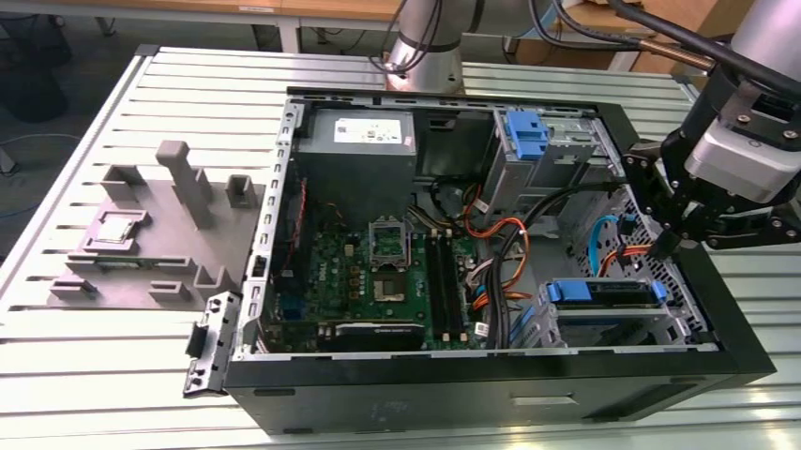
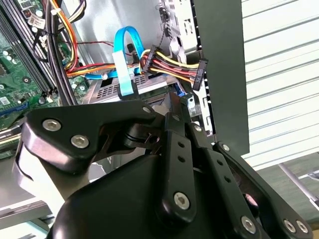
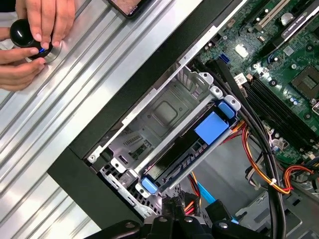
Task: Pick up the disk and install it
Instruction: 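Insert the first disk wire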
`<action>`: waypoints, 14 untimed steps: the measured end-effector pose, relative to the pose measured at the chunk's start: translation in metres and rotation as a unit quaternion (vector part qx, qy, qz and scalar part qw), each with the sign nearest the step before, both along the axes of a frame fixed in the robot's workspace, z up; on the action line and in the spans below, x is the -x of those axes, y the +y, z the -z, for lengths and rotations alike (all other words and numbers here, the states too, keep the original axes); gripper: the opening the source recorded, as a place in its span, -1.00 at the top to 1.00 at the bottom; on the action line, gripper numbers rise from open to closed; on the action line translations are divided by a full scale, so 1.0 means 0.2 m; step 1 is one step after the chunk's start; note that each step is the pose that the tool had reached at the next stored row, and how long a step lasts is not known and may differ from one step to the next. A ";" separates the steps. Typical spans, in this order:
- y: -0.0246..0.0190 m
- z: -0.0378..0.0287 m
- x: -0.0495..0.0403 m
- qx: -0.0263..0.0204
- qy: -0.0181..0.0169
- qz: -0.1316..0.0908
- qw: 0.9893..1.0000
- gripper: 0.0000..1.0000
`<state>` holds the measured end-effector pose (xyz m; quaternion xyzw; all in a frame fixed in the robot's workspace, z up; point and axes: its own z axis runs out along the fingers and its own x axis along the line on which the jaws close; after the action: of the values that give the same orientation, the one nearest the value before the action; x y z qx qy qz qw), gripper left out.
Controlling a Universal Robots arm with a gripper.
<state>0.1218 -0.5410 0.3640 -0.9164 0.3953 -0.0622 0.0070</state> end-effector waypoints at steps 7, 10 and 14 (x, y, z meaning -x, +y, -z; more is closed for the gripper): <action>0.002 0.000 0.000 0.002 -0.003 0.000 1.000 0.80; 0.003 0.001 0.000 0.003 -0.003 0.000 1.000 0.80; 0.004 0.001 -0.005 0.003 -0.005 0.000 1.000 0.80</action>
<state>0.1228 -0.5402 0.3638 -0.9161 0.3951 -0.0678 0.0057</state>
